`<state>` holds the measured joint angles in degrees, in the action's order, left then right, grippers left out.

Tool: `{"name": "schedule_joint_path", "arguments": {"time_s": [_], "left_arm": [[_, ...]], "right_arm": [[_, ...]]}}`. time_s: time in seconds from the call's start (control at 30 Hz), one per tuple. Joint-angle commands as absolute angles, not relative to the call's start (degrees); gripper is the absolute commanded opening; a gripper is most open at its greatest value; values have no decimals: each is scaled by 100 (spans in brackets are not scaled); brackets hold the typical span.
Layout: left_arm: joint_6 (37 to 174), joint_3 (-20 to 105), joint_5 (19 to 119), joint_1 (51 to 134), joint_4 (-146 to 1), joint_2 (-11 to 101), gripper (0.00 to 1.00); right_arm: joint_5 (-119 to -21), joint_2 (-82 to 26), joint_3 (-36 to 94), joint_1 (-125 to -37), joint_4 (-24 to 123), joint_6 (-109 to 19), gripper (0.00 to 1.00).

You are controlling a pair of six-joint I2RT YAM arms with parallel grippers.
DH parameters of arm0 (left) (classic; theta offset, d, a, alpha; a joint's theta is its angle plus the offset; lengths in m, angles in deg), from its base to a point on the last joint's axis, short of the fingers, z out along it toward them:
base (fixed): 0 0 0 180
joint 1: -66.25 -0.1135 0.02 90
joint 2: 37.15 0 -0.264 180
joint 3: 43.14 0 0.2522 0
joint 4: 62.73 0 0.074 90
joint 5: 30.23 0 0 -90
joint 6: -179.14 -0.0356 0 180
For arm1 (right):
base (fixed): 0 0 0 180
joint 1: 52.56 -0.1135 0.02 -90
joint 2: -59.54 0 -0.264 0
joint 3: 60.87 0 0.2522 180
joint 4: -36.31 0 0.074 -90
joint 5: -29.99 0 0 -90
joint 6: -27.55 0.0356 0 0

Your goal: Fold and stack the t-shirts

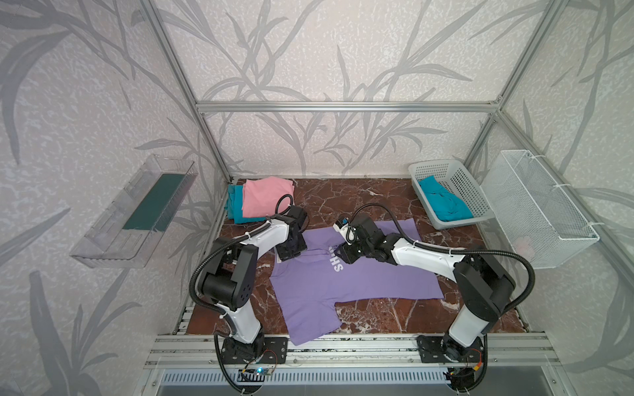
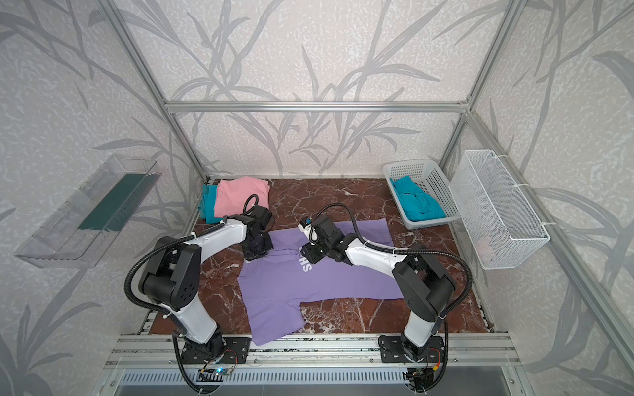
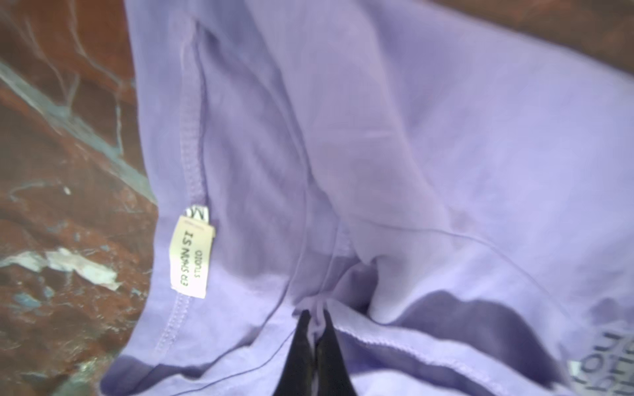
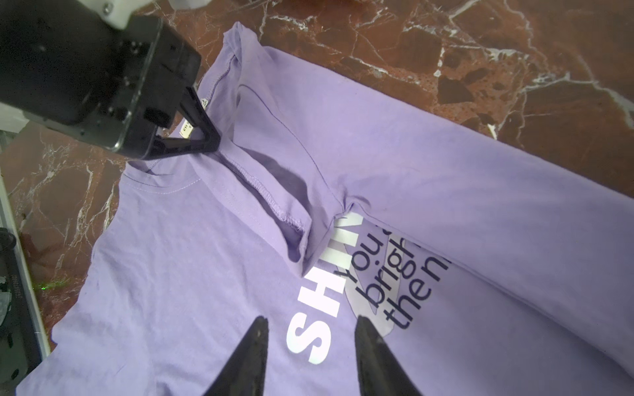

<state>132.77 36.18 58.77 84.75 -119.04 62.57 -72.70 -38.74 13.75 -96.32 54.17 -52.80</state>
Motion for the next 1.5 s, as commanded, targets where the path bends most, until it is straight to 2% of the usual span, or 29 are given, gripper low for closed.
{"name": "schedule_joint_path", "arguments": {"time_s": [0.0,0.13,0.2,0.5,0.57,0.63,0.7,0.93,1.17,1.3,1.47], "left_arm": [[13267,4113,5441,8578,-12613,6005,0],[13203,4630,4929,8862,-13454,5818,1],[13194,4808,4741,9026,-13781,5805,6],[13194,5123,4553,9676,-14811,6005,10],[13202,5046,4655,9789,-14941,6003,20],[13244,4931,4774,9895,-15060,5989,37],[13288,4821,4839,9959,-15132,5931,44],[13202,4903,4665,9965,-15046,6008,46],[12813,5942,4153,9832,-14487,7088,46],[12602,6660,4178,9441,-14147,7734,46],[12660,6597,4692,8748,-13404,8038,42]], "right_arm": [[-7258,-3730,1283,-9597,5307,-5208,43],[-7350,-3793,1274,-9597,5188,-5114,43],[-7388,-3793,1261,-9597,5143,-5092,43],[-7465,-3793,1088,-9597,4968,-4970,43],[-7428,-3786,1027,-9596,4973,-4990,43],[-7362,-3767,964,-9590,4998,-5038,43],[-7326,-3742,898,-9573,5004,-5041,43],[-7273,-3593,861,-9468,5137,-4966,43],[-7039,-3380,750,-9079,5278,-4668,43],[-7186,-4123,1689,-8965,5985,-4723,42],[-7463,-5277,2841,-8861,6229,-4581,40]]}}
